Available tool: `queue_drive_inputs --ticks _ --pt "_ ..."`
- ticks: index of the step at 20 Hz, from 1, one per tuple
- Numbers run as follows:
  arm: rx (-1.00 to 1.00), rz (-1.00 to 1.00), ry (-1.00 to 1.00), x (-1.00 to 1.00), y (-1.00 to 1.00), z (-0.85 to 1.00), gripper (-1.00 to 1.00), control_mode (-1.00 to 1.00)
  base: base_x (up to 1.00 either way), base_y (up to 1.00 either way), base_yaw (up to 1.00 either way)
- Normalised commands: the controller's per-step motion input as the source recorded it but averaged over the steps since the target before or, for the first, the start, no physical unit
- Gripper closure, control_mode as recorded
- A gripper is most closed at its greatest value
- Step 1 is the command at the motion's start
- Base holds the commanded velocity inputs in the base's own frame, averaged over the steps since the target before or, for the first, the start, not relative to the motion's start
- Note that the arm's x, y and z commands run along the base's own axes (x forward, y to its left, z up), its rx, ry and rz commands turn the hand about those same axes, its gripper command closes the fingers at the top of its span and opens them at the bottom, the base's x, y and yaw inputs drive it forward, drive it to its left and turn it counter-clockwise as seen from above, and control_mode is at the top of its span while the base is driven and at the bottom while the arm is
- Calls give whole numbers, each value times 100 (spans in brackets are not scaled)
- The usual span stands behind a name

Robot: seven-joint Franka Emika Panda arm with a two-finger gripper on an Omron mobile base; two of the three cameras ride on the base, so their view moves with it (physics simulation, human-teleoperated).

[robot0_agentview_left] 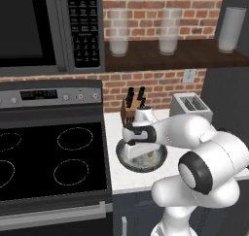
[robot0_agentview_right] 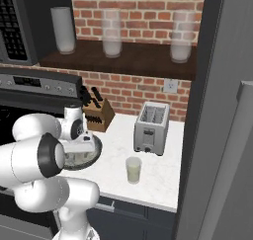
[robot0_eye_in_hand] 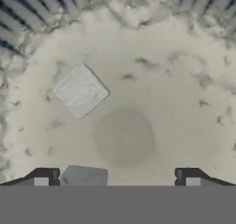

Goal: Grab a lemon wedge from the fridge and one ice cube from the ice bowl, and put them in the glass of lemonade.

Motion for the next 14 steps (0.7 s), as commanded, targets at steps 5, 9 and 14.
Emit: queue_drive_inputs --ticks 5,9,14 --pt "0 0 0 0 0 0 -100 -100 0 0 0" --pt "0 5 0 -4 0 0 -100 -100 0 0 0" --pt "0 2 0 0 0 -3 -100 -100 0 0 0"
